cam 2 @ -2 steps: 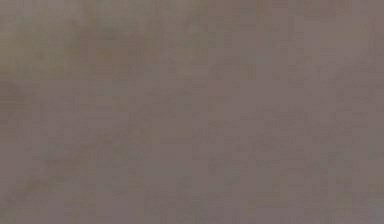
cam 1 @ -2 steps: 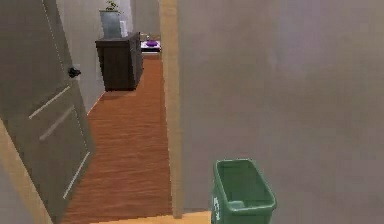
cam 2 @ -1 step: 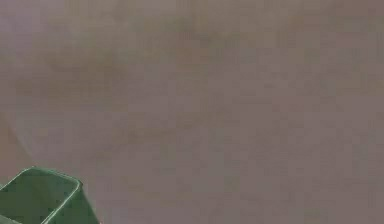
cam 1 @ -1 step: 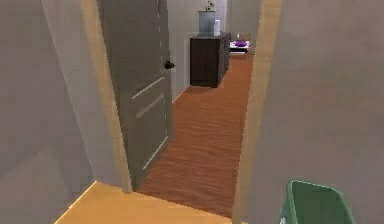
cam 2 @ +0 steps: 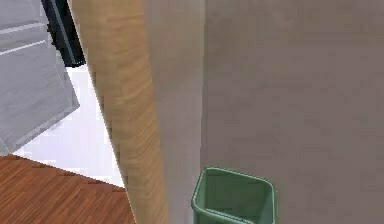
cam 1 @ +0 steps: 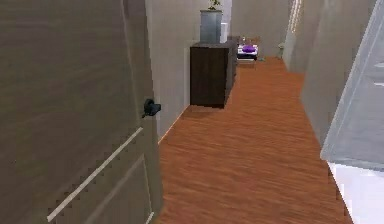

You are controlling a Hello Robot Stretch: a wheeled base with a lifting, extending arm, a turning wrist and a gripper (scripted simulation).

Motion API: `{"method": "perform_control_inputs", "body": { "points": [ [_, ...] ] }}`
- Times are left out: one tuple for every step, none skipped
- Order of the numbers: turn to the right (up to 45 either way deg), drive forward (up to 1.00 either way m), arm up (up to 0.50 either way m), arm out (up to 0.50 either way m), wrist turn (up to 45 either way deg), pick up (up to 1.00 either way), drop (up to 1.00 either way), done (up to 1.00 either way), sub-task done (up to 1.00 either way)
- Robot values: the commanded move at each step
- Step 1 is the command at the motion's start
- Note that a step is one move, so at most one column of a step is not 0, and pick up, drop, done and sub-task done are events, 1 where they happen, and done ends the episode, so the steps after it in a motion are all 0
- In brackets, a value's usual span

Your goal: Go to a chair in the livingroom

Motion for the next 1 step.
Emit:
{"method": "perform_control_inputs", "body": {
  "points": [
    [-9.0,0.00,0.00,0.00,0.0,0.00,0.00,0.00,0.00]
  ]
}}
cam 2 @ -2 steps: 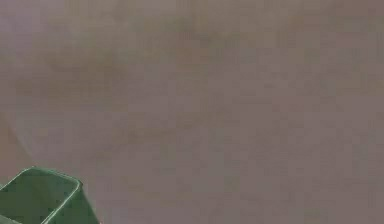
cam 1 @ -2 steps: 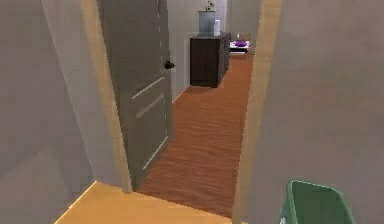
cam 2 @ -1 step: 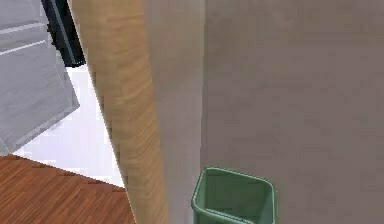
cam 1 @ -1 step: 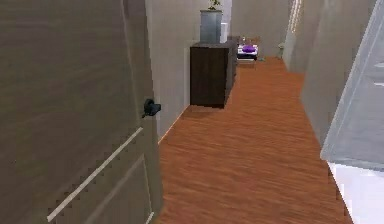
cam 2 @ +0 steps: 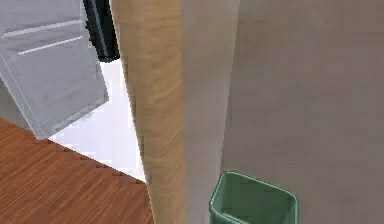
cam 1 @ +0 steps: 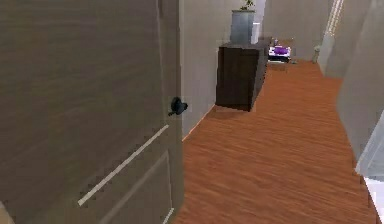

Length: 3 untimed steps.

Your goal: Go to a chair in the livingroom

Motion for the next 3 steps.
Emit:
{"method": "perform_control_inputs", "body": {
  "points": [
    [0.0,0.10,0.00,0.00,0.0,0.00,0.00,0.00,0.00],
    [21.0,0.00,0.00,0.00,0.0,0.00,0.00,0.00,0.00],
    [0.0,0.15,0.00,0.00,0.0,0.00,0.00,0.00,0.00]
  ]
}}
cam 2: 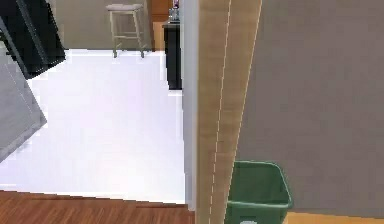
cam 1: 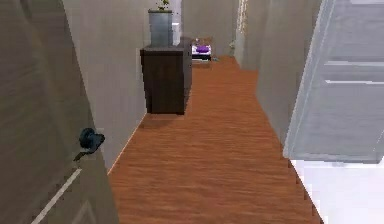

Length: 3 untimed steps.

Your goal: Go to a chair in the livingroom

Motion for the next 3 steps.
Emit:
{"method": "perform_control_inputs", "body": {
  "points": [
    [45.0,0.00,0.00,0.00,0.0,0.00,0.00,0.00,0.00],
    [33.0,0.00,0.00,0.00,0.0,0.00,0.00,0.00,0.00],
    [0.0,1.00,0.00,0.00,0.0,0.00,0.00,0.00,0.00]
  ]
}}
